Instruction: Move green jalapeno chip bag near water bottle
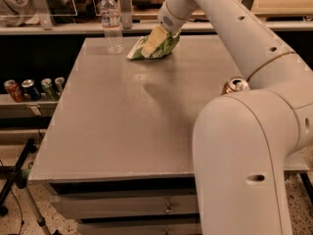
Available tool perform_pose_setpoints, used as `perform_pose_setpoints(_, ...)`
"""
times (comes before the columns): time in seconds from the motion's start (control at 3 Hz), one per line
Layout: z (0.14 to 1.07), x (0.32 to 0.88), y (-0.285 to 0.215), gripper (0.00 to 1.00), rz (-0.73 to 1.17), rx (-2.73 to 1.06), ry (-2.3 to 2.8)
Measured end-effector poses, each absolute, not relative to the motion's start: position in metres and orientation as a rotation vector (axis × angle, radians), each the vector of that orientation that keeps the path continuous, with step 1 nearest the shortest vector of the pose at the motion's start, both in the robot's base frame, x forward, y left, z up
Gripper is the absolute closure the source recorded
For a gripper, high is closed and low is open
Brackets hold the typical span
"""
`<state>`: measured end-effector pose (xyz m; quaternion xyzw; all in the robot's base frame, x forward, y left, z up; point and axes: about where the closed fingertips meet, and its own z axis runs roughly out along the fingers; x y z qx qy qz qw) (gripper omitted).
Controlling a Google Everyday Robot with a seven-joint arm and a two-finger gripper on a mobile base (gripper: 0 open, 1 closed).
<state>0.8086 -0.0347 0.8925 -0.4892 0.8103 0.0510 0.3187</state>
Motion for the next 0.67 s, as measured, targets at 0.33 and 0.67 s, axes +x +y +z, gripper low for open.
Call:
perform_pose_setpoints(0.33, 0.8940, 0.8064, -0.0374, 0.00, 0.151, -1.311, 2.123)
perform_pose_setpoints(0.67, 0.8946, 0.8045, -0.0432, 0.00, 0.170, -1.326, 2.122)
